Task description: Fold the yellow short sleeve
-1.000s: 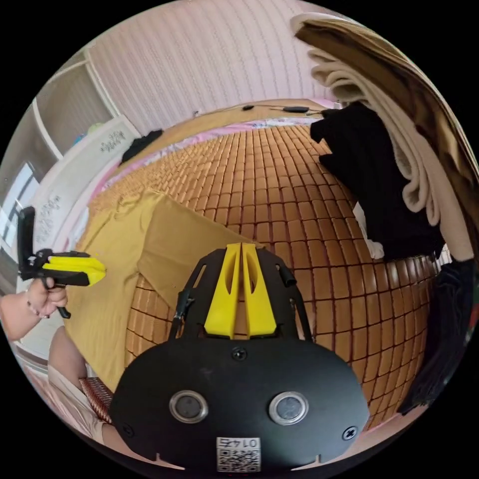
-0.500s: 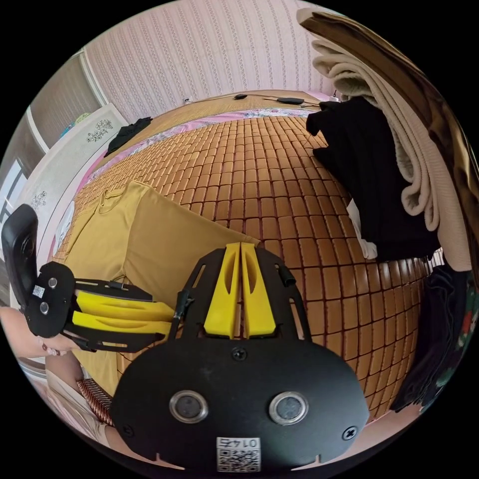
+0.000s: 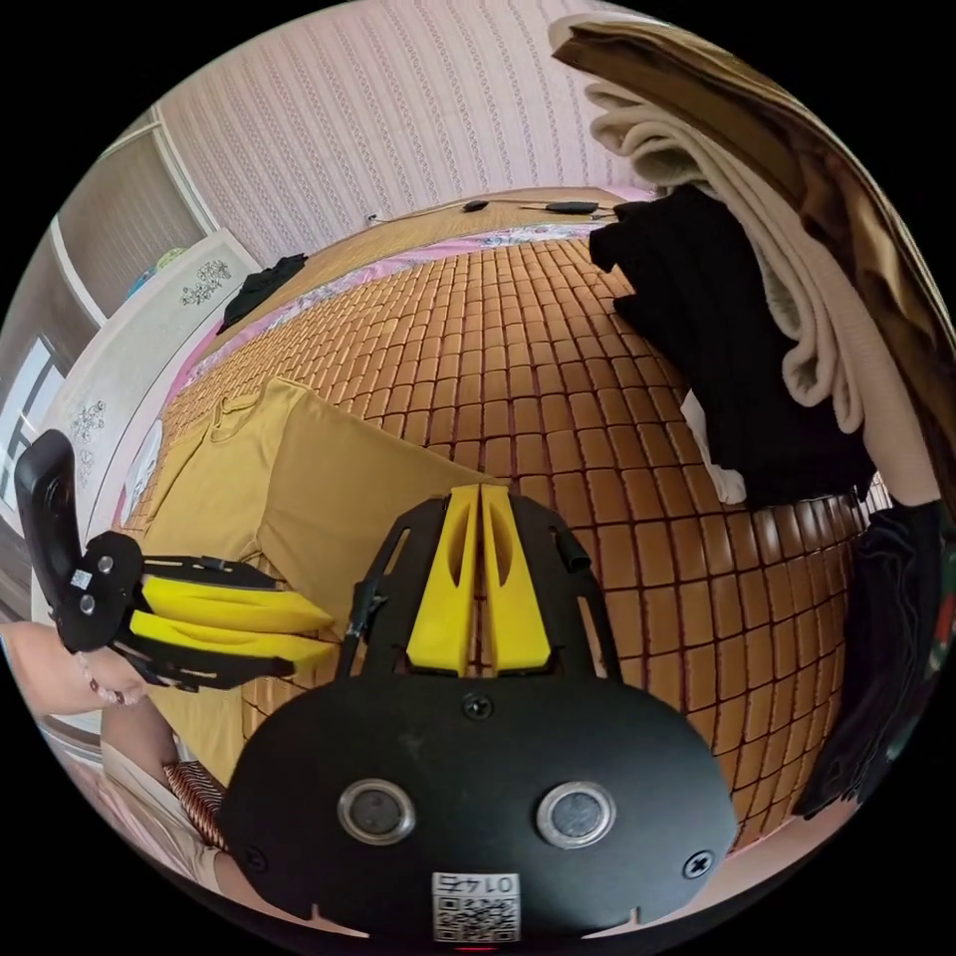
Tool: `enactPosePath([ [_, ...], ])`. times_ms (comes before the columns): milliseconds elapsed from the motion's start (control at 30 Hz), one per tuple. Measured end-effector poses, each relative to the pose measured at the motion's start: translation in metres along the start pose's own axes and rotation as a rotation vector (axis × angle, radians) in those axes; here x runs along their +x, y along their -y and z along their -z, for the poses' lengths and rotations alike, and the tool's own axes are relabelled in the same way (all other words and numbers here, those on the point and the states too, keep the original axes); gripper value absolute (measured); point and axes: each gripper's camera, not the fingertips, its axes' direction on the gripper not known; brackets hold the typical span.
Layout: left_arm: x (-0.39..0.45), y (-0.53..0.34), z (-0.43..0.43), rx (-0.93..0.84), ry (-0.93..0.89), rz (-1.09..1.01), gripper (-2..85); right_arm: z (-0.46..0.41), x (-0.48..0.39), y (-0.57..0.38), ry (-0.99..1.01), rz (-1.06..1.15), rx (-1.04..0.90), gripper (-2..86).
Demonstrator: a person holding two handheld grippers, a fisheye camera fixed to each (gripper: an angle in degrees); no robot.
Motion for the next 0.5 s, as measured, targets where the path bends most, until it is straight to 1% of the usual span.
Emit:
enactPosePath([
  [133,0.004,-0.028,0.057,0.068,-0.02,0.014,5.0,0.015,0.0,-0.008,-0.017,0.045,0.07,-0.5],
  [200,-0.003,-0.054,0.091,0.098,0.014,0.05,5.0,0.02,-0.008,-0.008,0.022,0.087,0.085,-0.3],
  [300,-0.032,-0.114,0.155,0.161,0.116,0.182,4.8,0.025,-0.046,0.0,0.195,0.184,0.091,0.1],
  [367,-0.059,-0.159,0.195,0.195,0.179,0.304,4.5,0.02,-0.102,0.013,0.4,0.266,0.081,0.5],
  [400,-0.077,-0.189,0.22,0.21,0.21,0.384,4.5,0.017,-0.12,0.017,0.441,0.294,0.075,0.6],
  [433,-0.092,-0.217,0.243,0.223,0.253,0.449,4.4,0.006,-0.16,0.025,0.489,0.359,0.054,0.9],
  [467,-0.1,-0.231,0.253,0.227,0.275,0.483,4.4,-0.01,-0.203,0.034,0.501,0.439,0.015,1.3],
  [500,-0.113,-0.255,0.271,0.235,0.31,0.549,4.3,-0.019,-0.226,0.04,0.497,0.482,-0.013,1.7],
])
